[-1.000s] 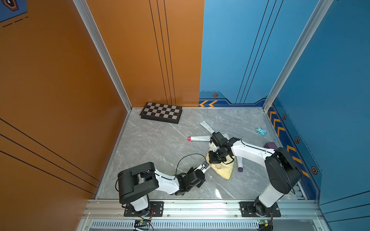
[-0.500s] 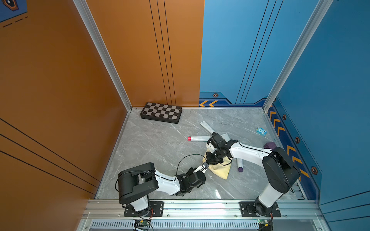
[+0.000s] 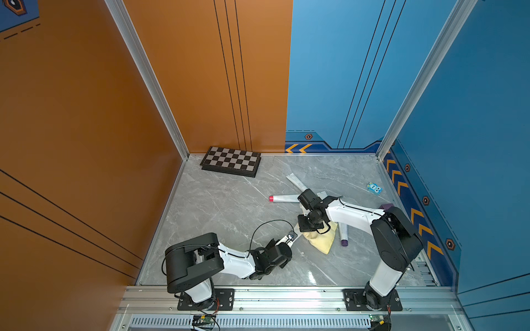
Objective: Wipe the surface of the toothpaste tube
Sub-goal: Wipe the dirt from the toothpaste tube.
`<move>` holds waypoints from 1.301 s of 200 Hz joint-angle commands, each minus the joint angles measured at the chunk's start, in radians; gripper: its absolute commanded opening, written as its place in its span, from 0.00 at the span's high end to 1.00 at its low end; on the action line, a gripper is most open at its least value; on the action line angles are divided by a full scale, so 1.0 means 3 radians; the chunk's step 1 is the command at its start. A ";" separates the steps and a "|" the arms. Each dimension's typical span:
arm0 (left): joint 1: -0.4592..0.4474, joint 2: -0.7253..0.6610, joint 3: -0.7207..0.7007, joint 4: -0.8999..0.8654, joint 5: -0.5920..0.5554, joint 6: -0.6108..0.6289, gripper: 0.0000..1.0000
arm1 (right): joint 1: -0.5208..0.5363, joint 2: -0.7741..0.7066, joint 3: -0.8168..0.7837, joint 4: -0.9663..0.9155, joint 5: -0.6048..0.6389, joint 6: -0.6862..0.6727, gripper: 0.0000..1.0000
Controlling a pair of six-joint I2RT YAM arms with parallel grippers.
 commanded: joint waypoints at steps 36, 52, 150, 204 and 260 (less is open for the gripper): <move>0.0148 0.0063 -0.0287 -0.0268 0.0520 -0.0034 0.90 | 0.0045 0.0056 0.0106 -0.0153 -0.0242 -0.0023 1.00; 0.0173 0.0053 -0.0299 -0.0238 0.0580 -0.0034 0.90 | 0.0091 0.0076 0.0195 -0.0163 -0.0416 -0.0011 1.00; 0.0430 -0.0035 -0.0436 0.0011 0.0956 -0.0083 0.90 | 0.0288 0.0313 0.0035 0.0071 -0.1147 0.0132 1.00; 0.0490 -0.0055 -0.0486 0.0064 0.1010 -0.0115 0.90 | 0.0227 0.0409 0.0113 -0.0361 0.0255 -0.0121 1.00; 0.0493 -0.0024 -0.0479 0.0065 0.0995 -0.0111 0.90 | 0.0119 0.0287 0.0012 -0.0256 0.0006 -0.0135 1.00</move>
